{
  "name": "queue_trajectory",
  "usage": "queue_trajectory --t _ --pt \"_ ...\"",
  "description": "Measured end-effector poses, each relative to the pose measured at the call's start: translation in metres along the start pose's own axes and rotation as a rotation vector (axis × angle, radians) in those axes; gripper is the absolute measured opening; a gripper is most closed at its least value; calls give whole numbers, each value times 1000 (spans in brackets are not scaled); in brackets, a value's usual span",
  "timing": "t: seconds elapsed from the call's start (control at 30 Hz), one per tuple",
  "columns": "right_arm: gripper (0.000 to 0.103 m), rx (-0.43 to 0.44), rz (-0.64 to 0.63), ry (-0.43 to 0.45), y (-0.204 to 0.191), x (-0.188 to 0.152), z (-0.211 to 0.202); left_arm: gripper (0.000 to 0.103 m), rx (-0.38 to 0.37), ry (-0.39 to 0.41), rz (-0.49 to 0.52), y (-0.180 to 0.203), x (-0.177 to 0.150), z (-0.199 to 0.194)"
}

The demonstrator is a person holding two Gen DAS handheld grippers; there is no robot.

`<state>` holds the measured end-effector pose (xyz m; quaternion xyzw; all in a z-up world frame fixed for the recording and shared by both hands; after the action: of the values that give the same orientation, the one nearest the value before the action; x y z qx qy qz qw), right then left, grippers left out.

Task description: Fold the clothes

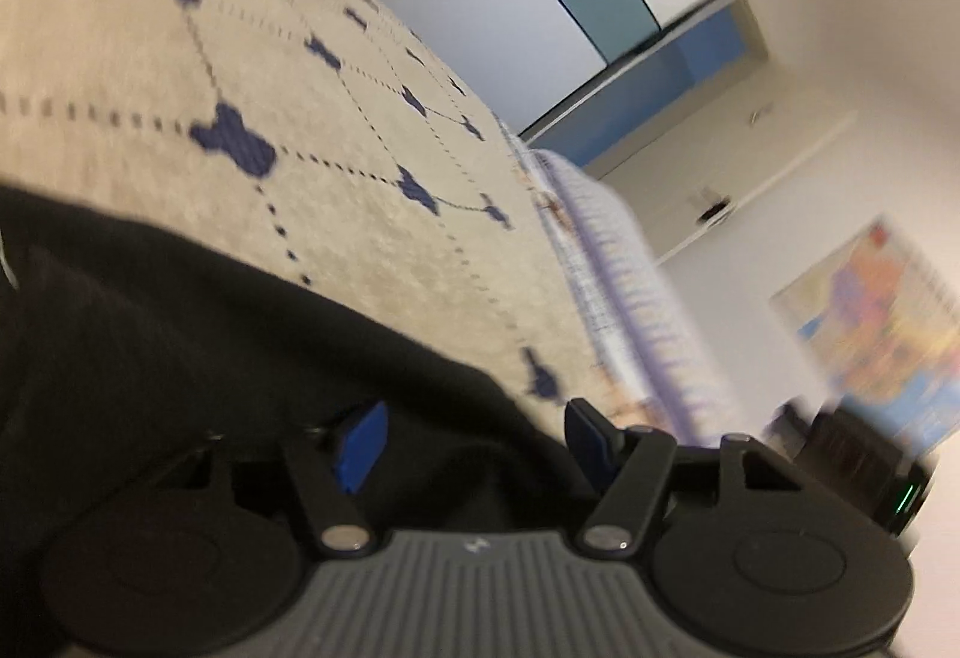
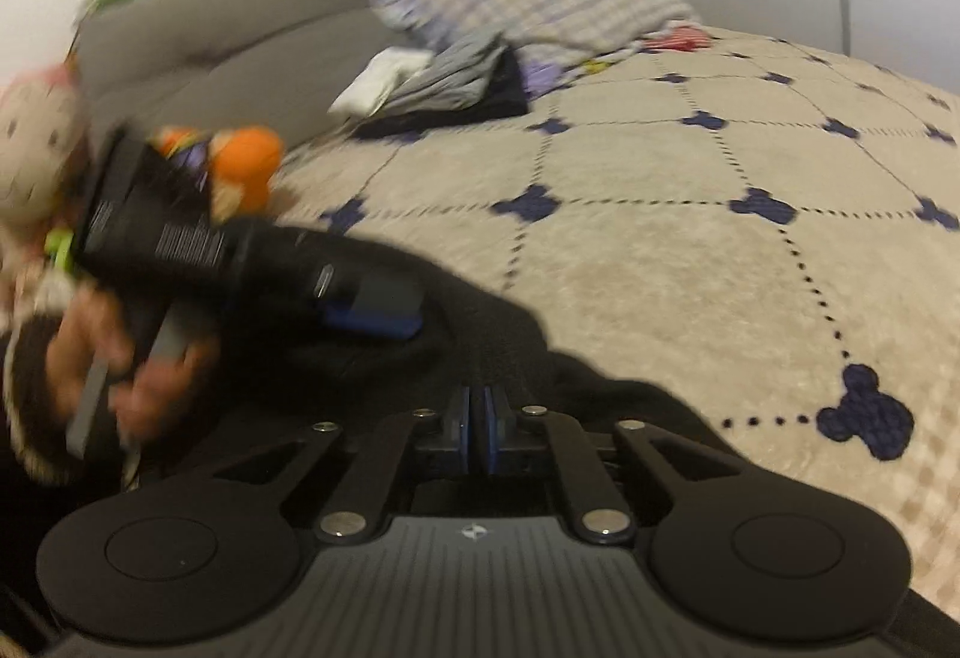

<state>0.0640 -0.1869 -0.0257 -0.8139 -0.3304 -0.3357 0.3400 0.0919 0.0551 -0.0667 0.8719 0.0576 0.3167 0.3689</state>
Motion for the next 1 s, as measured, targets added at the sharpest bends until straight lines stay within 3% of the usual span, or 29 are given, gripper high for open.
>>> queue_trajectory --t 0.13,0.2,0.23,0.27,0.3,0.43,0.5,0.67,0.83,0.9,1.0 --pt "6 -16 -62 -87 -15 -10 13 64 -24 -39 -65 -1 -2 6" --pt "6 -23 -81 -124 -21 -15 21 42 46 -32 -50 1 -5 9" --pt "6 -27 -81 -134 -22 -17 24 11 115 -30 -29 0 -8 10" --pt "6 -31 -76 -136 -22 -18 25 4 159 -36 -14 -1 -12 12" --pt "8 -30 -56 -131 -20 -18 24 4 195 -39 -2 -3 -16 13" --pt "19 7 100 -73 -3 -11 10 4 202 -9 52 2 -26 -3" --pt "40 18 171 -36 6 -7 0 4 215 -4 82 3 -32 -8" --pt "43 66 369 8 29 -1 -11 4 246 21 173 14 -40 -11" --pt "50 179 593 -15 51 -2 6 5 241 30 200 10 -38 -14" --pt "57 239 662 7 55 -1 14 8 239 31 216 10 -39 -19" --pt "59 308 758 51 64 2 25 11 235 30 239 9 -40 -25"
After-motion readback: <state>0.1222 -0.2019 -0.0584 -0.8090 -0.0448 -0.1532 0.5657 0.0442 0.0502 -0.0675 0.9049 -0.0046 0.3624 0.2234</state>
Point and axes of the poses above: each gripper's, at about its wrist camera, not at the fingertips, and z roughly the way its jaws point, y to its right, x to its top, the point moved 3 cm from there along z, roughly the way its jaws point, and after that the axes turned 13 degrees about x, right-handed, at the moved point
